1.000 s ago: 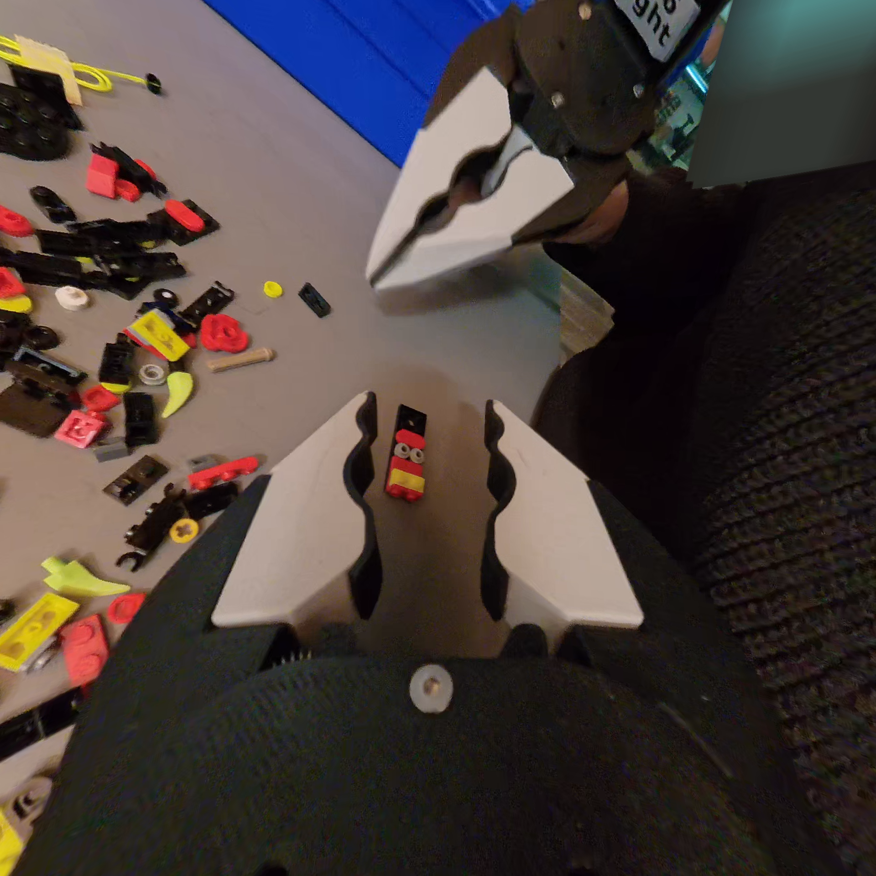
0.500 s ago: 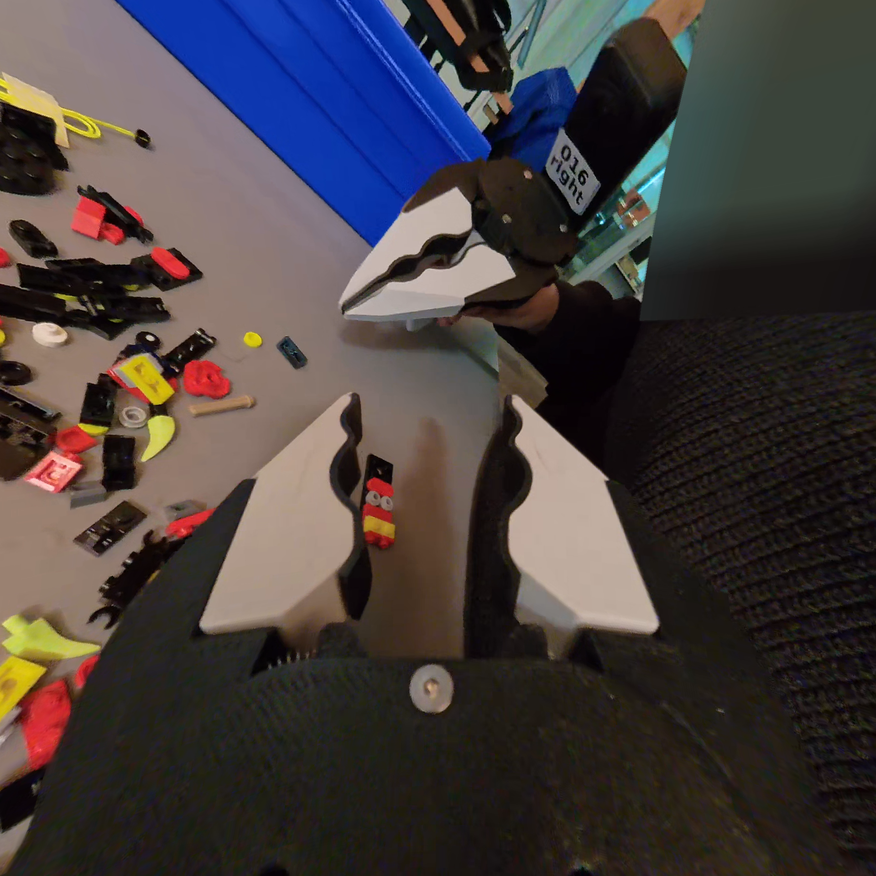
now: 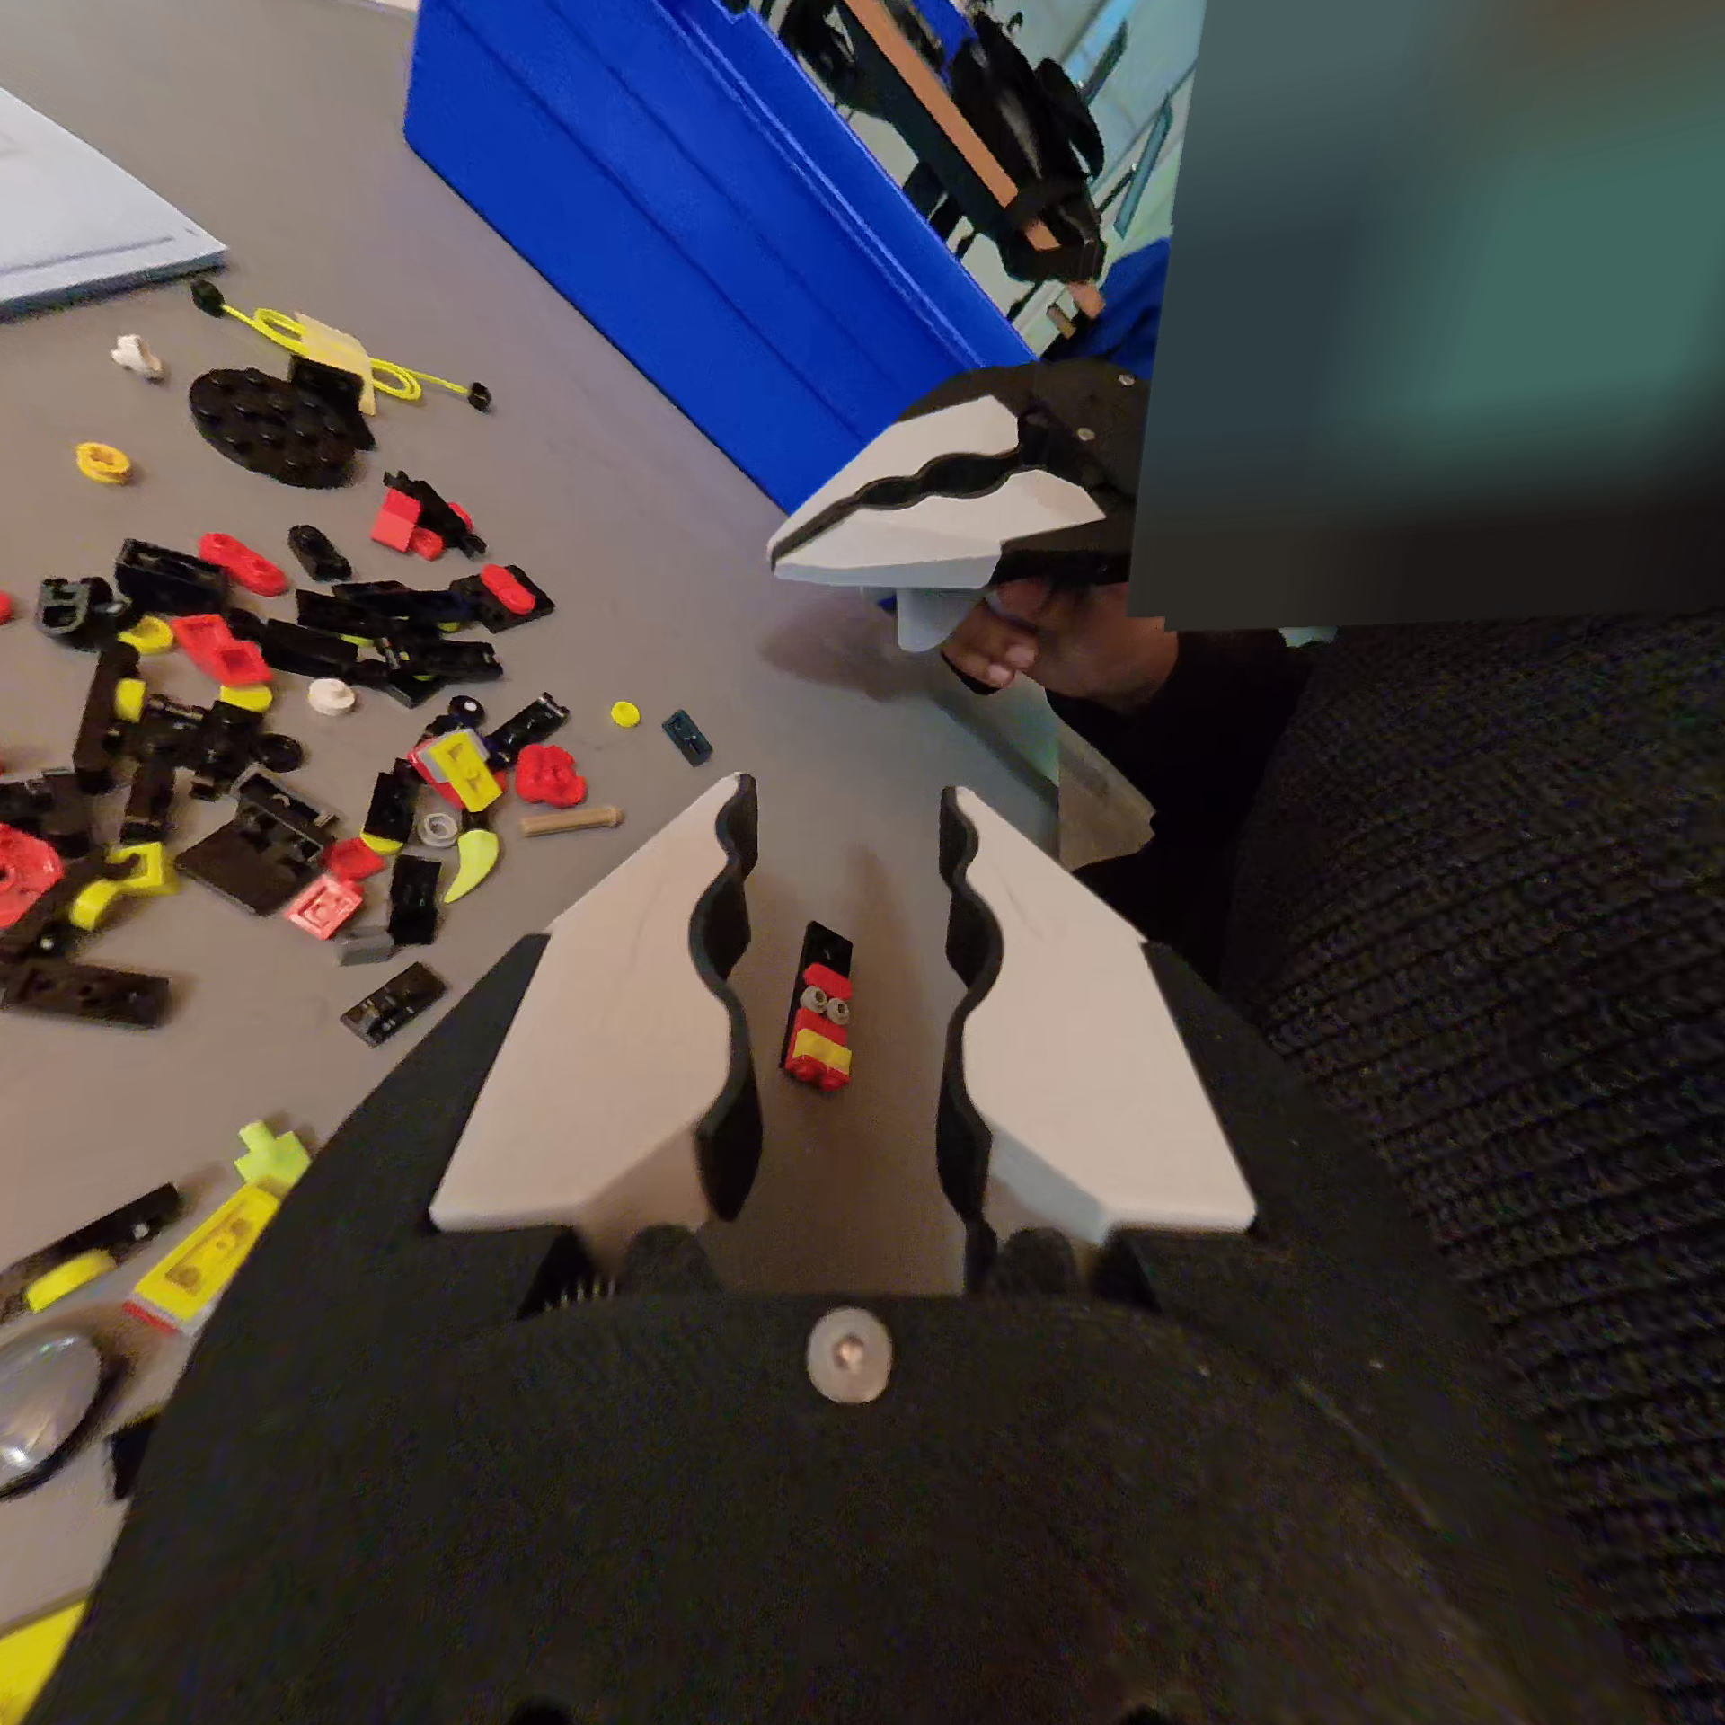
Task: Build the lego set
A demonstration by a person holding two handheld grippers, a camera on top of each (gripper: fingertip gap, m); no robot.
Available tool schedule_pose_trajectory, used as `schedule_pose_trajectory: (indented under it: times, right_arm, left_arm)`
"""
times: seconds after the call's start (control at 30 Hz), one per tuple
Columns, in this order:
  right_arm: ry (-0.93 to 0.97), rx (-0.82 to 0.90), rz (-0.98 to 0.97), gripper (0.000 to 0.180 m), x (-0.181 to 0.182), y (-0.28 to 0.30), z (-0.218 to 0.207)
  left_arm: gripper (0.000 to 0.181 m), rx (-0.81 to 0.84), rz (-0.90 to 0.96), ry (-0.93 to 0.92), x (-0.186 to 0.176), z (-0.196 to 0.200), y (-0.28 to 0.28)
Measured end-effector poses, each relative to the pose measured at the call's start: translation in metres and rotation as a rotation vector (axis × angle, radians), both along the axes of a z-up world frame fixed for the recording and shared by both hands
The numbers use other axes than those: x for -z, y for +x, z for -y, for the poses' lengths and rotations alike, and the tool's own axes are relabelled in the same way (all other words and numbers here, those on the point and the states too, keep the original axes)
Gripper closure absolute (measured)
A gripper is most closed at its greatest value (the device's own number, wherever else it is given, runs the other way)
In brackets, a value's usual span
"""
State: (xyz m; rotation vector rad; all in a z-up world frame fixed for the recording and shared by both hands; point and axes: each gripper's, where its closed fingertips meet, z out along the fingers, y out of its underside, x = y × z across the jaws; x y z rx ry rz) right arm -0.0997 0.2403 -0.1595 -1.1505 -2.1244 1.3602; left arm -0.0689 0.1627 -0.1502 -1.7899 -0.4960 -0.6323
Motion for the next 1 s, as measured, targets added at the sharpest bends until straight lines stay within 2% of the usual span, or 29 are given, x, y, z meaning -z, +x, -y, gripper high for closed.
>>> schedule_pose_trajectory:
  times: [0.2,0.53,0.77,0.87,1.0]
  right_arm:
    - [0.041,0.021,-0.032,0.18,0.0,-0.008,-0.004]
    - [-0.001,-0.002,0.094,0.18,0.02,-0.008,-0.002]
    - [0.143,0.083,-0.019,0.18,0.025,-0.023,-0.015]
    - [0.183,0.117,0.018,0.18,0.036,-0.025,-0.019]
    - [0.231,0.261,0.044,0.18,0.044,-0.035,-0.038]
  left_arm:
    - [0.141,-0.027,0.05,0.004,0.002,0.005,-0.004]
    - [0.14,-0.007,0.153,0.02,0.005,0.006,-0.002]
    - [0.139,0.004,-0.037,-0.121,0.026,0.004,0.002]
    - [0.139,0.005,-0.02,-0.127,0.029,0.004,0.001]
    - [0.139,-0.013,0.01,-0.127,0.03,0.005,-0.004]
